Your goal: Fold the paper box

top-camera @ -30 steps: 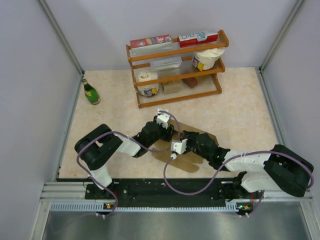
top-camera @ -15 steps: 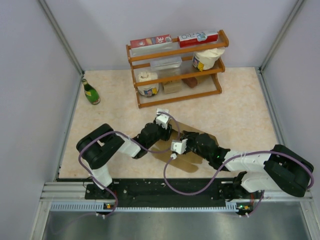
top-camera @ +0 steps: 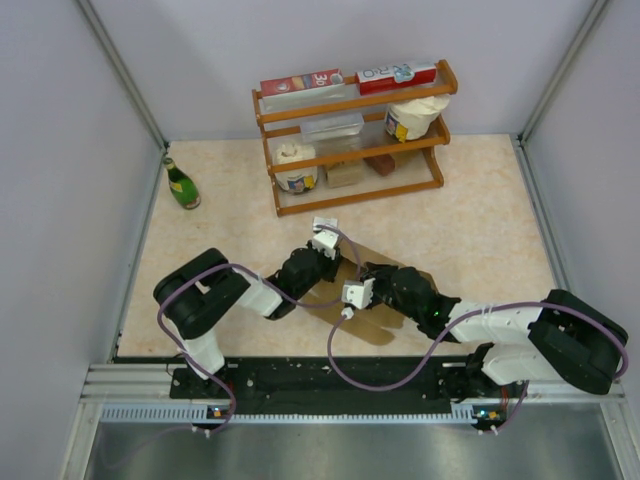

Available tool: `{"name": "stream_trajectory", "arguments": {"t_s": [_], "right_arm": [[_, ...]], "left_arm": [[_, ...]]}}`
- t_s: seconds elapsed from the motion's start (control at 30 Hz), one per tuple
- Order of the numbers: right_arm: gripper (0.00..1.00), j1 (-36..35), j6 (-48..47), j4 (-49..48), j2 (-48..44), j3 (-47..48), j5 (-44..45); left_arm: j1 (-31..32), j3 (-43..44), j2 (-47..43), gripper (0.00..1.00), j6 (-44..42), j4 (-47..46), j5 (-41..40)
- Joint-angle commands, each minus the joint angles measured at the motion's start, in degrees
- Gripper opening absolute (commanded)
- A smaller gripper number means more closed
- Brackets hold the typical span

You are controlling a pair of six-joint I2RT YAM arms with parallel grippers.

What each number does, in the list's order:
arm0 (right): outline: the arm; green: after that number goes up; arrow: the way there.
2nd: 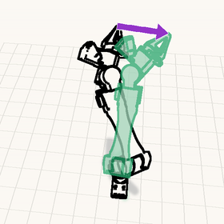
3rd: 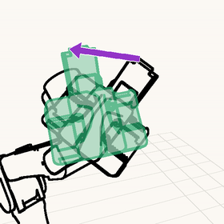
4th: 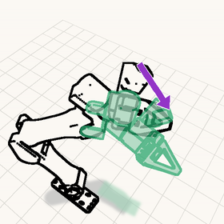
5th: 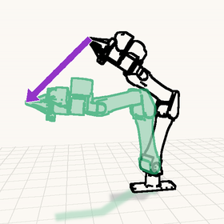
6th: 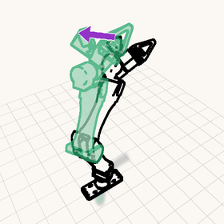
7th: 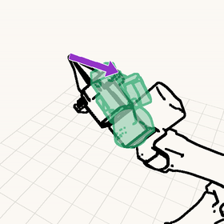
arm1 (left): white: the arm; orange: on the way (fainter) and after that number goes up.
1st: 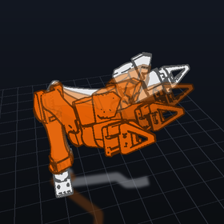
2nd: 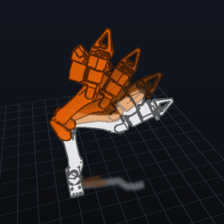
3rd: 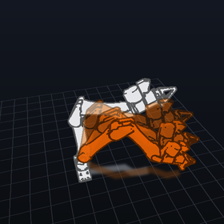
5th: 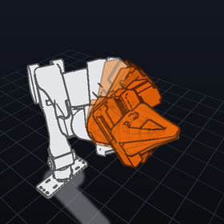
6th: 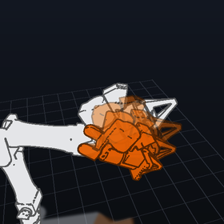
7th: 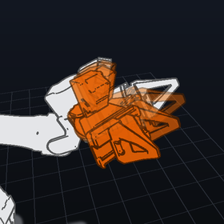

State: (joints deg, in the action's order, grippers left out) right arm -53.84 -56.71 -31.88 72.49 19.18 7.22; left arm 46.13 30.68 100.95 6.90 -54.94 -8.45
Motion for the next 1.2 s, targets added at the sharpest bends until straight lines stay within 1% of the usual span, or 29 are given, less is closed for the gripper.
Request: {"name": "stream_trajectory", "arguments": {"t_s": [0.0,0.07,0.23,0.43,0.5,0.53,0.57,0.6,0.8,0.93,1.03,1.1,1.17], "right_arm": [[0.24,-0.8,2.2,2.4,-1.0,1.6,-1.9],[0.24,-0.7,2.5,2.6,-1.1,1.7,-2.2],[0.24,-0.8,3.5,3.2,-1.3,2.4,-3.1],[0.26,-0.8,4.4,4.2,-1.3,2.9,-4.2],[0.26,-0.8,4.6,4.3,-1.3,2.9,-4.5],[0.27,-0.8,4.7,4.3,-1.3,3.0,-4.5],[0.27,-0.9,4.8,4.4,-1.1,3.0,-4.5],[0.27,-0.8,4.9,4.2,-1.2,2.9,-4.6],[0.28,-0.8,6.3,3.4,-1.5,2.6,-4.8],[0.29,-0.8,6.5,2.8,-1.6,2.4,-4.6],[0.3,-0.8,7.1,2.0,-1.9,2.2,-4.2],[0.31,-0.8,7.8,1.7,-2.5,2.2,-4.0],[0.32,-0.8,8.3,1.6,-3.1,2.3,-3.9]], "left_arm": [[0.5,0.0,0.5,0.24,-0.1,-4.5,-2.9],[0.8,0.2,0.5,0.22,-0.3,-4.3,-3.8],[1.5,1.0,0.6,0.12,-0.7,-3.5,-5.9],[2.1,1.8,1.0,0.02,-0.8,-2.8,-7.2],[2.2,1.8,1.1,0.03,-0.9,-2.6,-7.4],[2.3,1.8,1.1,0.06,-0.9,-2.6,-7.4],[2.5,1.8,1.1,0.11,-0.9,-2.6,-7.4],[2.5,1.6,1.0,0.2,-1.0,-2.7,-7.3],[2.6,0.3,-0.9,0.42,-1.4,-3.0,-7.3],[2.6,-1.1,-2.9,0.48,-1.4,-2.8,-6.6],[2.6,-2.2,-5.5,0.5,-1.1,-1.8,-5.5],[2.6,-3.2,-7.5,0.52,0.3,0.0,-5.9],[2.6,-5.2,-9.4,0.54,1.7,-0.3,-5.4]]}}
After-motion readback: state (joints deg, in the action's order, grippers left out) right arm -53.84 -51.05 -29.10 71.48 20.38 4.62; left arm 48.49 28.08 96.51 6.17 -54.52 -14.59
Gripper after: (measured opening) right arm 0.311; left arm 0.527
